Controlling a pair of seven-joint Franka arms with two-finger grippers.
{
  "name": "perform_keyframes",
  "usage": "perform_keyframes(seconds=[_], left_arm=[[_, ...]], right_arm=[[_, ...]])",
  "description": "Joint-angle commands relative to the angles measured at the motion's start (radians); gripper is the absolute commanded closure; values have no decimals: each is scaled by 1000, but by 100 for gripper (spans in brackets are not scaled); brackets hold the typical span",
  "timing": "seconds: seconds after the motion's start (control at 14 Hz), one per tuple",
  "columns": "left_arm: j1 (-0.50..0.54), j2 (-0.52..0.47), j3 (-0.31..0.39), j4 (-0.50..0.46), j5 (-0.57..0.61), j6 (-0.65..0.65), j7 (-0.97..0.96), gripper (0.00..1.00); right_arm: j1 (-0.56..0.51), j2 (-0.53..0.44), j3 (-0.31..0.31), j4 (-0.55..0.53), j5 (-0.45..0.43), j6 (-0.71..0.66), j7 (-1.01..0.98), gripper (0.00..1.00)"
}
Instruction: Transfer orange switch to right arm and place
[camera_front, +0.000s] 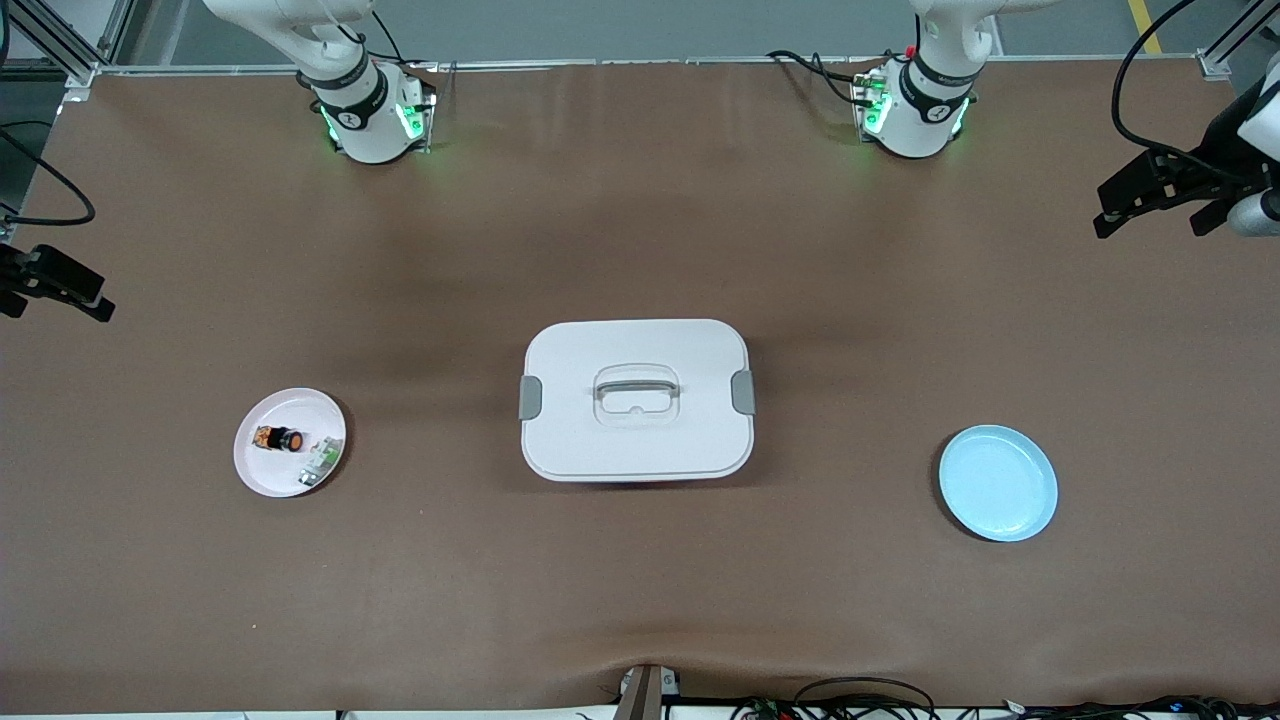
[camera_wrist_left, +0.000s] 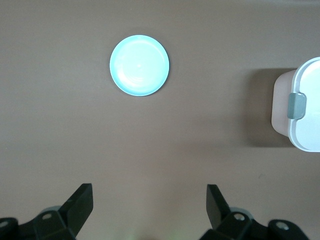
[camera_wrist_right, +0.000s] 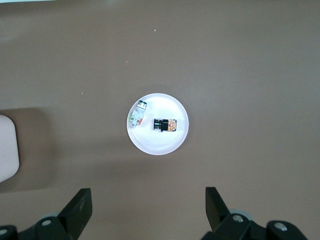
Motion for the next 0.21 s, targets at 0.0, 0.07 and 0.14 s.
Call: perform_keyframes(seconds=[0.0,0.07,0.14], left_arm=[[2,6,-5,22,-1,-17,7,0],[2,6,-5,22,-1,-17,7,0],[2,6,-6,20,-1,-19,4,0]], right_arm=[[-6,13,7,27,-4,-18,13,0],[-6,12,7,27,-4,-18,11,0],[-6,12,7,29,-4,-17,9,0]])
